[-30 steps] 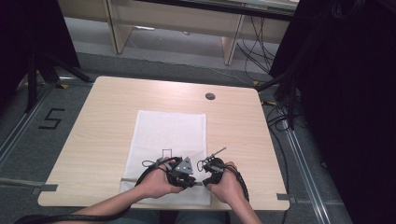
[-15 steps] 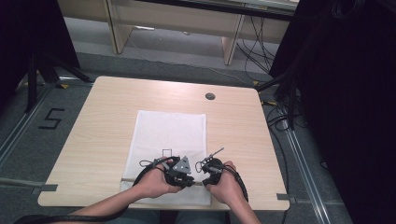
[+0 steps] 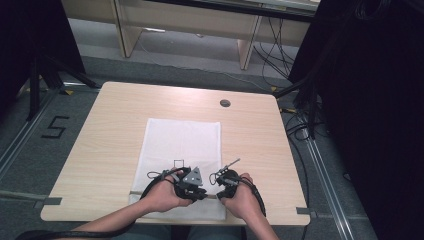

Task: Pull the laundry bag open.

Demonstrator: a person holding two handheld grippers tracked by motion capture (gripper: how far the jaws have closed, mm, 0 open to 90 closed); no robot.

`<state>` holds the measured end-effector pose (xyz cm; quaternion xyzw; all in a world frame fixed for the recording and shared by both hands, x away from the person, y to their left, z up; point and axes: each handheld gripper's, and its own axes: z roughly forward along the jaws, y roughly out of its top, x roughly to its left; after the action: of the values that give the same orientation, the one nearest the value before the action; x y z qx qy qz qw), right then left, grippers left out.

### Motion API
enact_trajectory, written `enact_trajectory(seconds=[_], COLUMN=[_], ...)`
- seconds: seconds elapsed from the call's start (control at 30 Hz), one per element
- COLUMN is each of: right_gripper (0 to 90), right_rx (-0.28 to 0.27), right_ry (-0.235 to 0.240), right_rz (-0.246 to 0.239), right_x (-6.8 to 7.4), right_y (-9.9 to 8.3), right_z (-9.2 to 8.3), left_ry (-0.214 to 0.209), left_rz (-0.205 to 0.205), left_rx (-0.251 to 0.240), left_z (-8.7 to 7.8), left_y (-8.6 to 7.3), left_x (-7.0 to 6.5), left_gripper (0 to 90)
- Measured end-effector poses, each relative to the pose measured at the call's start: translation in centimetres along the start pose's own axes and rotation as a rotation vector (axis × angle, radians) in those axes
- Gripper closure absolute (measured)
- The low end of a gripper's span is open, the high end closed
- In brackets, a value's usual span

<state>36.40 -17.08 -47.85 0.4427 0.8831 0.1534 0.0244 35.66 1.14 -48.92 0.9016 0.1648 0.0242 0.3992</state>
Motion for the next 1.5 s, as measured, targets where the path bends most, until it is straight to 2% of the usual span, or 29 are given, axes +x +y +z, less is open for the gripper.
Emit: enact_trajectory(seconds=[0.27,0.3,0.4,0.47,0.57,0.6,0.63,0.7,0.73,0.83,0.87,0.9,0.93,1.0,1.07,1.1,1.17,1.23,1.3,1.43,1.5], right_gripper=[90.0,90.0,90.0,90.0,90.0,90.0,90.0,90.0,90.0,90.0,90.0,90.0,90.0,90.0,90.0,90.0,90.0,90.0,90.0,90.0,90.0], right_rx=[-0.003,0.006,0.019,0.016,0.014,0.012,0.012,0.013,0.003,0.019,0.017,0.016,0.015,0.014,0.012,-0.004,0.0,0.0,0.0,0.0,0.001], right_ry=[0.0,0.001,0.008,0.008,0.009,0.0,0.001,0.0,0.003,0.008,0.008,0.007,0.008,0.008,0.0,0.001,0.003,0.003,0.003,0.002,0.003], right_rz=[0.001,0.017,0.047,0.041,0.043,0.027,0.027,0.027,0.012,0.048,0.044,0.042,0.044,0.044,0.028,0.0,0.009,0.009,0.007,0.003,0.009], right_x=[0.0,0.1,0.3,0.3,0.3,0.2,0.2,0.2,0.1,0.3,0.3,0.3,0.3,0.3,0.2,0.0,0.0,0.0,0.0,0.0,0.1], right_y=[0.0,0.0,0.0,0.0,0.0,0.0,0.0,0.0,0.0,0.0,0.0,0.0,0.0,0.0,0.0,0.0,0.0,0.0,0.0,0.0,0.0], right_z=[0.0,-0.1,-0.1,-0.1,-0.1,-0.1,-0.1,-0.1,0.0,-0.1,-0.1,-0.1,-0.1,0.0,-0.1,0.0,0.0,0.0,0.0,0.0,0.0], left_ry=[0.001,0.001,-0.001,0.001,0.005,0.006,0.003,0.004,0.005,0.006,0.006,0.008,0.007,0.008,0.005,0.006,0.006,0.007,0.005,0.013,0.01], left_rz=[0.019,0.005,0.015,0.004,0.01,0.006,0.016,0.005,0.008,0.016,0.006,0.023,0.005,0.007,0.003,0.003,0.024,0.022,-0.004,0.023,0.014], left_rx=[0.009,0.0,0.005,-0.005,-0.004,-0.001,-0.003,-0.002,-0.002,-0.002,-0.008,-0.007,-0.007,-0.004,-0.007,-0.006,-0.006,-0.004,-0.011,0.007,0.001], left_z=[-0.3,-0.3,-0.5,-0.4,-0.5,-0.6,-0.7,-0.8,-0.9,-0.9,-0.9,-1.0,-1.0,-1.1,-1.2,-1.1,-1.2,-1.2,-1.3,-1.5,-1.5], left_y=[-0.1,-0.1,-0.2,-0.2,-0.2,-0.2,-0.2,-0.4,-0.4,-0.5,-0.5,-0.5,-0.5,-0.6,-0.6,-0.6,-0.6,-0.6,-0.7,-0.7,-0.8], left_x=[0.2,0.1,0.2,0.1,0.1,0.1,0.2,0.2,0.2,0.2,0.2,0.3,0.2,0.2,0.2,0.2,0.3,0.3,0.2,0.4,0.3], left_gripper=[81.7,81.7,81.7,81.7,81.6,81.7,81.7,81.7,81.6,81.6,81.6,81.7,81.7,81.7,81.7,81.7,81.7,81.7,81.7,81.7,81.7])
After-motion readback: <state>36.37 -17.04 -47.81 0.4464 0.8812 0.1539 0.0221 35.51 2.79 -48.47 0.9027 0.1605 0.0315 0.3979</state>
